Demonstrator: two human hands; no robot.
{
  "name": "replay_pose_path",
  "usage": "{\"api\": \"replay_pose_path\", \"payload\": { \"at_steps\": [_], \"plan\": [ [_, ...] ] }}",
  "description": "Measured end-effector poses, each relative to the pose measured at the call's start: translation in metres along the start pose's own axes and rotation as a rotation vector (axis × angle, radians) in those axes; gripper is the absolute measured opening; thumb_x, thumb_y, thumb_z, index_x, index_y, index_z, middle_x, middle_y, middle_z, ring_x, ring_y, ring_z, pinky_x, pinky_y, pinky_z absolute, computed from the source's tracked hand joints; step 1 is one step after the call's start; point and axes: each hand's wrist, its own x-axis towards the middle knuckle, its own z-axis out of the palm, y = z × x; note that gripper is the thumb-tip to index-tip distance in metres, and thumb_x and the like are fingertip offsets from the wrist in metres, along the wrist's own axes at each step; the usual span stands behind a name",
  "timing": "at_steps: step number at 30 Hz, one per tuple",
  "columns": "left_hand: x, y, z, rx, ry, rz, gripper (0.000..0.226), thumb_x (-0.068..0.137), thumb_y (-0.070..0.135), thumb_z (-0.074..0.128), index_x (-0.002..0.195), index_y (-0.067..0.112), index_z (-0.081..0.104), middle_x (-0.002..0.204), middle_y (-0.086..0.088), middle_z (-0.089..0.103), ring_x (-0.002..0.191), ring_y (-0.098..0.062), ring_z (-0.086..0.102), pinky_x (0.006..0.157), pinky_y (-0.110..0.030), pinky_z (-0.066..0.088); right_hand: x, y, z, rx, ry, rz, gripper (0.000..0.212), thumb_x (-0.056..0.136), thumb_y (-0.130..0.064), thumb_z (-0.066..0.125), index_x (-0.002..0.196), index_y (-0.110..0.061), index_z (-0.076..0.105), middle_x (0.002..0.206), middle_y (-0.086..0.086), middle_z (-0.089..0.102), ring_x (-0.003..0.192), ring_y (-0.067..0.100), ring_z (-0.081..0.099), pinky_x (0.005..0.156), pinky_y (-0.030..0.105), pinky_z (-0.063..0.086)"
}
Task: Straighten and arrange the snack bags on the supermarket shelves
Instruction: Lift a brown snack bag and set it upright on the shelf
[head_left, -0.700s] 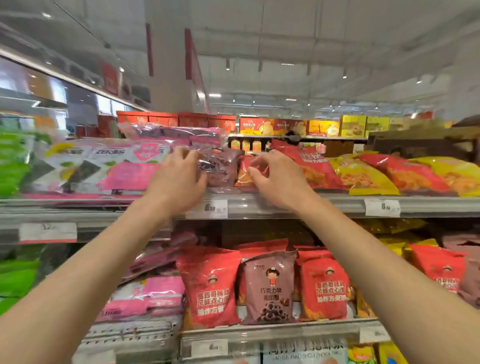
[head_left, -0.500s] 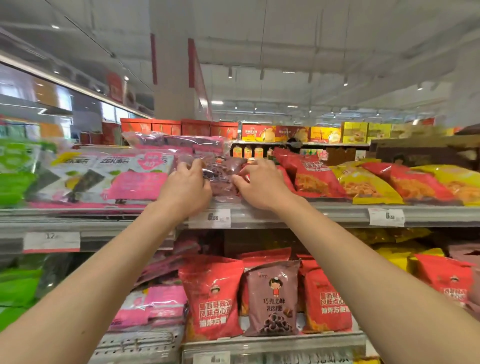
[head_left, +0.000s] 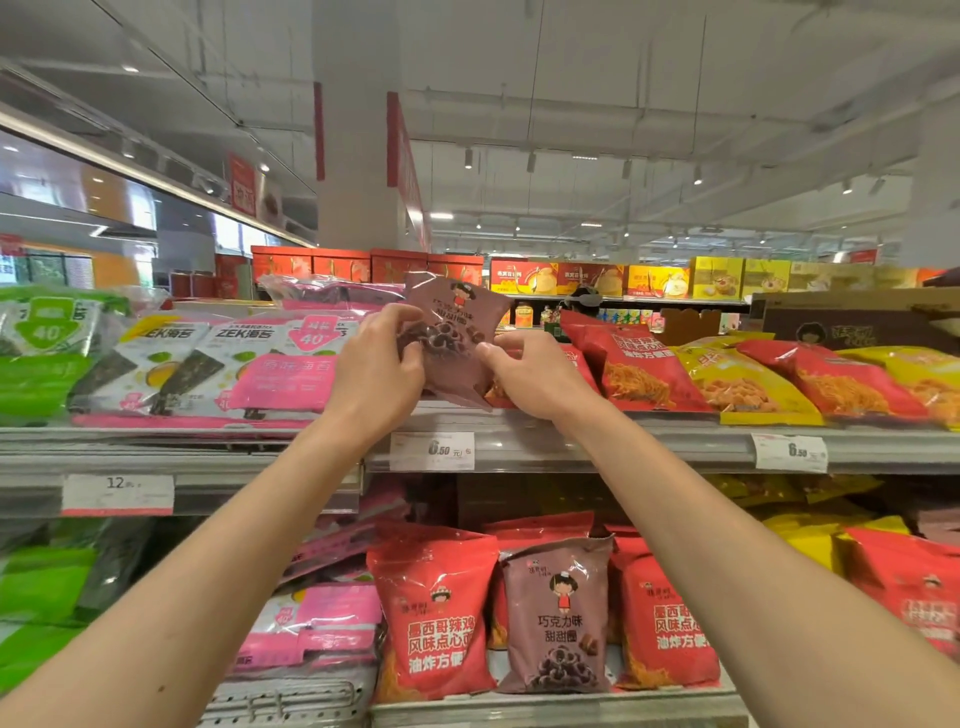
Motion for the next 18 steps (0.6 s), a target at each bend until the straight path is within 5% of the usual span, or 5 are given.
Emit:
{"api": "replay_pose_path", "payload": {
  "at_steps": [4, 9, 14, 18],
  "plan": [
    [0.000, 0.003, -0.008, -0.002, 0.093, 0.066, 0.038, 0.099, 0.009, 0.058, 0.136, 0.016, 0.059, 0.136, -0.001, 0.062, 0.124, -0.019, 0.058, 0.108, -0.041, 0.047, 0.004, -0.004, 0.007, 0.118, 0.049, -0.029, 0.030, 0.104, -0.032, 0.057, 0.127, -0.013, 0.065, 0.106, -0.008, 0.067, 0.092, 0.000, 0.064, 0.073, 0.013, 0.049],
    [0.004, 0.007, -0.024, -0.060, 0.190, 0.071, 0.035, 0.098, 0.013, 0.064, 0.133, 0.017, 0.062, 0.133, 0.001, 0.062, 0.110, -0.009, 0.060, 0.099, -0.030, 0.051, 0.006, -0.012, 0.014, 0.342, 0.044, 0.053, 0.031, 0.101, -0.032, 0.063, 0.128, -0.020, 0.051, 0.104, -0.010, 0.071, 0.070, -0.004, 0.072, 0.047, 0.015, 0.052],
    [0.002, 0.002, -0.032, -0.196, 0.185, 0.015, 0.033, 0.095, 0.021, 0.071, 0.127, 0.024, 0.065, 0.128, 0.008, 0.063, 0.101, 0.002, 0.061, 0.070, -0.003, 0.048, 0.009, -0.024, 0.015, 0.508, 0.047, 0.040, 0.032, 0.100, -0.026, 0.065, 0.129, -0.016, 0.054, 0.108, -0.005, 0.071, 0.079, 0.002, 0.075, 0.064, 0.021, 0.061],
    [-0.014, 0.003, -0.028, -0.342, 0.174, -0.023, 0.032, 0.093, 0.025, 0.074, 0.124, 0.026, 0.067, 0.125, 0.010, 0.065, 0.106, 0.005, 0.063, 0.077, -0.015, 0.056, 0.001, -0.026, 0.009, 0.569, 0.045, 0.028, 0.025, 0.098, -0.030, 0.067, 0.119, -0.016, 0.066, 0.104, 0.006, 0.078, 0.086, 0.026, 0.078, 0.088, 0.049, 0.062]
  ]
}}
